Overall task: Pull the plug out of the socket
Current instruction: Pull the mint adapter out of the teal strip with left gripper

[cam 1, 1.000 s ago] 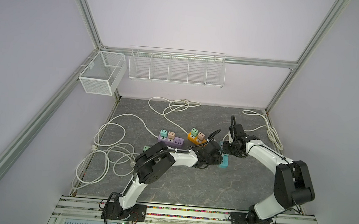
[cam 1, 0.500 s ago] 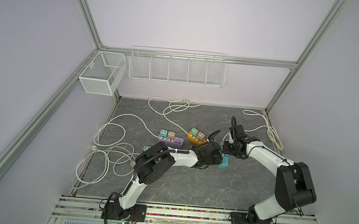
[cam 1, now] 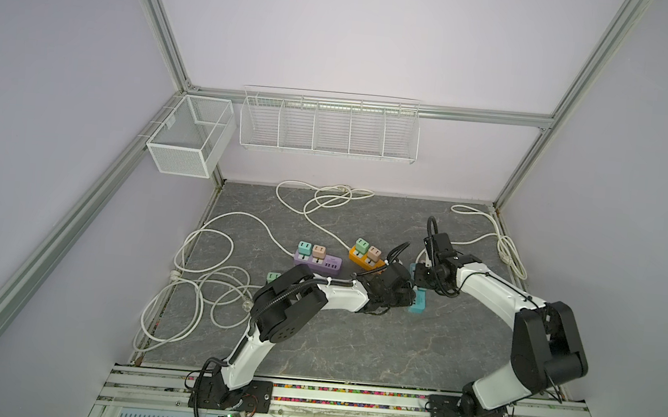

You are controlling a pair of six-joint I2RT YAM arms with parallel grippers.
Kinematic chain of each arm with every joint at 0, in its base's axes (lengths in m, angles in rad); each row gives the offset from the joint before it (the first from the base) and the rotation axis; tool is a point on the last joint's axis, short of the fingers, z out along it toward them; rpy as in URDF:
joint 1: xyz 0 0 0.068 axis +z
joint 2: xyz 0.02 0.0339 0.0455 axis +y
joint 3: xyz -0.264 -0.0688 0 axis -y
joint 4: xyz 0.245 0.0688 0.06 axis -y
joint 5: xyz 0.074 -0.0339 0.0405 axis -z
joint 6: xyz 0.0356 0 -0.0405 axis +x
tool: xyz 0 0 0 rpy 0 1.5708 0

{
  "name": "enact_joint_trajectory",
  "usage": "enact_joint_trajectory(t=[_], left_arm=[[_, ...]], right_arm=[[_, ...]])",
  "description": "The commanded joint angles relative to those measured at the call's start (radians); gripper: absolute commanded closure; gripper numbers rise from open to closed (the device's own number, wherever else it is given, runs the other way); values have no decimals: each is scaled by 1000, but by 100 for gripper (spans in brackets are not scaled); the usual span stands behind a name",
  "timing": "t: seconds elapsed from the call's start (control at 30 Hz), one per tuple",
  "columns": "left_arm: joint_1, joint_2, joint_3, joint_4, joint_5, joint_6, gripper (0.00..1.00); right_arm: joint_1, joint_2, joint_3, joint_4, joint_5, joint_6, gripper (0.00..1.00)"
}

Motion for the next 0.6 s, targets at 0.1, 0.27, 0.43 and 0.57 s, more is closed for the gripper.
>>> enact_joint_trajectory(t=[0.1, 0.27, 0.43, 0.57], left_arm=[[17, 73, -71, -132, -44, -17, 70], [24, 83, -82, -77, -5, -32, 71], [24, 81, -74, -88, -14, -29, 71], [21, 88, -71, -100, -16, -30, 71]], right_arm=[[-9, -63, 34, -51, -4, -6, 81], [-18, -59, 47, -48, -40, -6, 81], [12, -43, 41, -25, -53, 18, 81], [10, -50, 61, -65, 21, 0, 81]])
